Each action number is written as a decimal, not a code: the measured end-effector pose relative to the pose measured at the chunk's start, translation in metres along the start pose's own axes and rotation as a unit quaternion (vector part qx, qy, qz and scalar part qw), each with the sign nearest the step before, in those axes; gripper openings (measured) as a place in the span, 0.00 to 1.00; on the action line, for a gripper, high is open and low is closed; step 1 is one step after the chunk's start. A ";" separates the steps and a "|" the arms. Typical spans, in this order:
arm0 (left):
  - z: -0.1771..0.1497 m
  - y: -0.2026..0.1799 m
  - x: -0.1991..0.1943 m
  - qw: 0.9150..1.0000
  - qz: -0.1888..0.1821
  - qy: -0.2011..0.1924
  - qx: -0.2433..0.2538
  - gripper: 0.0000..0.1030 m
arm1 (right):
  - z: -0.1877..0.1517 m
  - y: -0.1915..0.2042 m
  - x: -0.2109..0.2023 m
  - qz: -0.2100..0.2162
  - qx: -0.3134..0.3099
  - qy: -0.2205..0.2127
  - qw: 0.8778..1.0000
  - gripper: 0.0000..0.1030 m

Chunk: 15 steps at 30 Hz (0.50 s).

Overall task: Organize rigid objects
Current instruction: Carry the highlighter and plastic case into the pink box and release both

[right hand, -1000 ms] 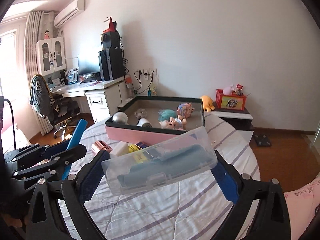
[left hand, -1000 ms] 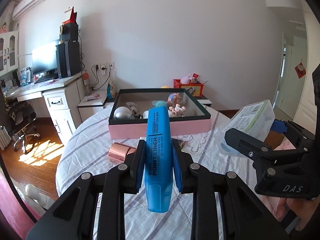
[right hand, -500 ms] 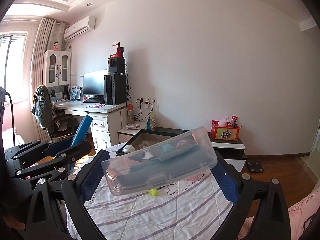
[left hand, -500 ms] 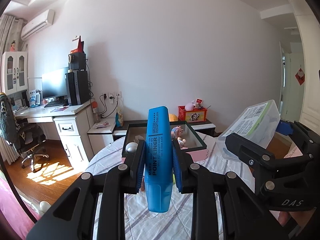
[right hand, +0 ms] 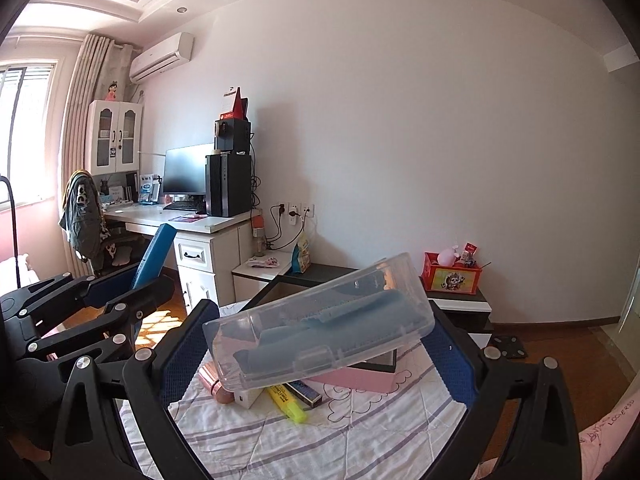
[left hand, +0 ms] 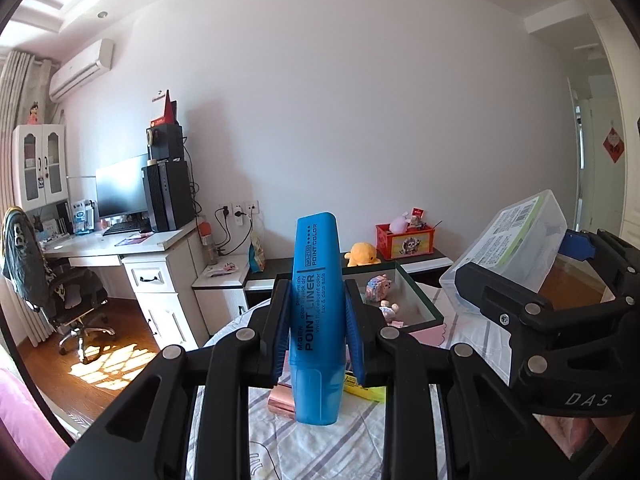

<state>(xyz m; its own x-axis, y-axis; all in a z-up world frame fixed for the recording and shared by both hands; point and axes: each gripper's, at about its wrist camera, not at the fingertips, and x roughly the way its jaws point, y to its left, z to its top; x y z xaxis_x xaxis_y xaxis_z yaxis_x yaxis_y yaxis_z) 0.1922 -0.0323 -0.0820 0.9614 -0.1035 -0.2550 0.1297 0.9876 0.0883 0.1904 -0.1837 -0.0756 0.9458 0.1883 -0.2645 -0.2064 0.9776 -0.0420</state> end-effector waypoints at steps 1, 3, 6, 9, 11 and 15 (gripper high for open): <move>0.001 -0.001 0.005 1.000 0.002 0.001 0.004 0.24 | 0.002 -0.001 0.009 0.001 -0.002 0.003 1.000 0.96; 0.004 0.002 0.024 1.000 0.003 0.007 0.006 0.25 | 0.004 -0.004 0.027 -0.001 -0.006 0.007 1.000 0.96; 0.009 0.003 0.063 1.000 0.010 0.020 0.016 0.24 | 0.009 -0.010 0.064 -0.002 -0.012 0.021 1.000 0.96; 0.014 0.004 0.109 0.999 0.003 0.044 0.022 0.24 | 0.011 -0.017 0.107 -0.001 -0.009 0.042 0.999 0.96; 0.016 0.005 0.144 0.997 -0.003 0.070 0.026 0.24 | 0.009 -0.025 0.138 0.000 -0.003 0.060 0.998 0.96; 0.011 0.004 0.212 0.992 -0.009 0.122 0.036 0.24 | -0.004 -0.040 0.197 0.003 0.010 0.105 0.994 0.96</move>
<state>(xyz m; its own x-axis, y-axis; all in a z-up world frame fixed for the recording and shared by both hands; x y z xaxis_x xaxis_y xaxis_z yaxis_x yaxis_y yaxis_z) 0.3993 -0.0517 -0.1252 0.8726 -0.0810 -0.4817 0.1717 0.9741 0.1472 0.3837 -0.1858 -0.1299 0.8711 0.1731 -0.4596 -0.2060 0.9783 -0.0218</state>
